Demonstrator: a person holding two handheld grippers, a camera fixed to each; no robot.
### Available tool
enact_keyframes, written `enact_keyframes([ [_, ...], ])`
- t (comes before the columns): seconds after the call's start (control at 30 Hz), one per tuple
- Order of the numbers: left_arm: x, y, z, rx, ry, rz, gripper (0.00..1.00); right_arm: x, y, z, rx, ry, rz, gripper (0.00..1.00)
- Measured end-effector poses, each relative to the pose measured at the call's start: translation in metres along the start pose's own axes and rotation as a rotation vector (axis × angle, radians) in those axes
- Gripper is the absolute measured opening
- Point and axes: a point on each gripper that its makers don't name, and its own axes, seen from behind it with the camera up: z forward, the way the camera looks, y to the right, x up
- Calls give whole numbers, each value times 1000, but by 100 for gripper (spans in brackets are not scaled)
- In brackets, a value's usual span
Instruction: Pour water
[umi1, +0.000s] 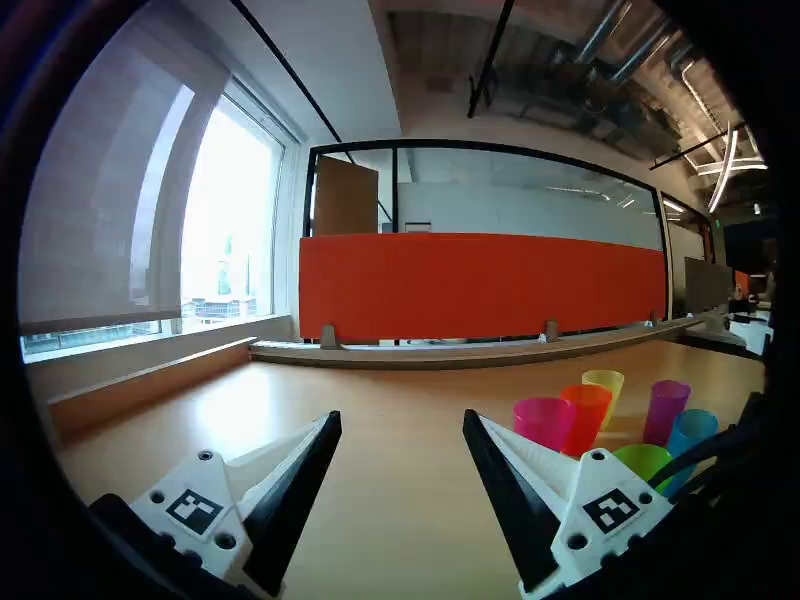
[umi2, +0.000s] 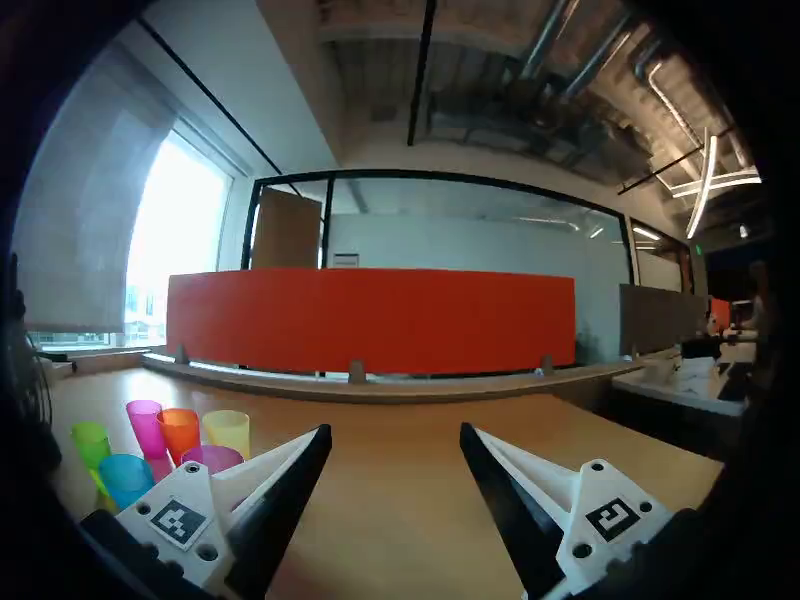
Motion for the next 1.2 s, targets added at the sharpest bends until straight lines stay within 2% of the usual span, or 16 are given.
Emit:
enact_keyframes([
  [0.67,0,0,0,0,0,0,90,-22,-1,5,-4,-50,10,99],
  [1.2,0,-1,0,0,0,0,90,-22,0,5,-3,-57,12,99],
])
